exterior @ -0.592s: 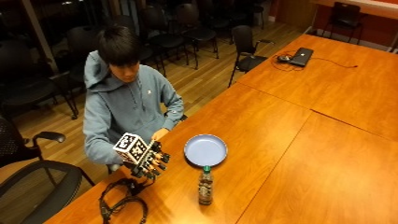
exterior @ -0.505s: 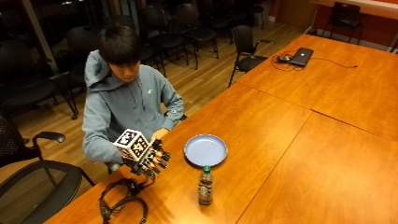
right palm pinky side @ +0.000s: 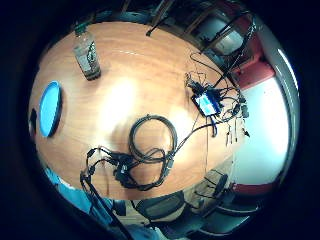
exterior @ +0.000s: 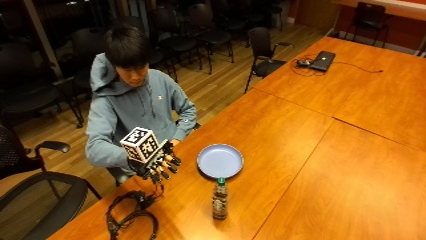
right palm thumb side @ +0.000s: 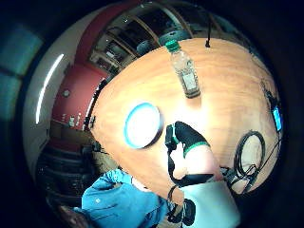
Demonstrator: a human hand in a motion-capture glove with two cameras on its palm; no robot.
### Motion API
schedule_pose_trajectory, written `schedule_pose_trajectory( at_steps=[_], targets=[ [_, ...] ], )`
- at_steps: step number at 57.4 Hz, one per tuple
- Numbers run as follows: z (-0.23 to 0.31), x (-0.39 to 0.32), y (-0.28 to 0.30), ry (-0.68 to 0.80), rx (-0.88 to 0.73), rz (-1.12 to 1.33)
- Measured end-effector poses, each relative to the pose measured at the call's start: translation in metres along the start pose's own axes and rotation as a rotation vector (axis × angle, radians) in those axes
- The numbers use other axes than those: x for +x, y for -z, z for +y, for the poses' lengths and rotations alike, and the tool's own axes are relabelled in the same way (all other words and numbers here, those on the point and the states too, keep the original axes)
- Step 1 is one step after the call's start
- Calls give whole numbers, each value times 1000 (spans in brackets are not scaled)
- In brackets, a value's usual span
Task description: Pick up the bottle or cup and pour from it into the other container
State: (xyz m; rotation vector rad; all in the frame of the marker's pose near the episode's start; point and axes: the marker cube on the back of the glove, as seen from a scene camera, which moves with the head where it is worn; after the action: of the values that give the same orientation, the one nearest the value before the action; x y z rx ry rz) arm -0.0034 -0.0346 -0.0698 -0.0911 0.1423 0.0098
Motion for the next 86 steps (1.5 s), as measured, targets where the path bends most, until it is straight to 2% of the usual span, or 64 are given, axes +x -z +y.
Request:
schedule_pose_trajectory(
  at_steps=[29, 41, 64, 76, 86],
  targets=[
    [-15, 31, 30, -32, -20, -1],
    [-26, 50, 15, -38, -24, -140],
    [-63, 76, -42, -46, 0, -513],
    [-84, 64, -86, -18, 36, -694],
    [-104, 43, -125, -10, -7, -846]
  ],
)
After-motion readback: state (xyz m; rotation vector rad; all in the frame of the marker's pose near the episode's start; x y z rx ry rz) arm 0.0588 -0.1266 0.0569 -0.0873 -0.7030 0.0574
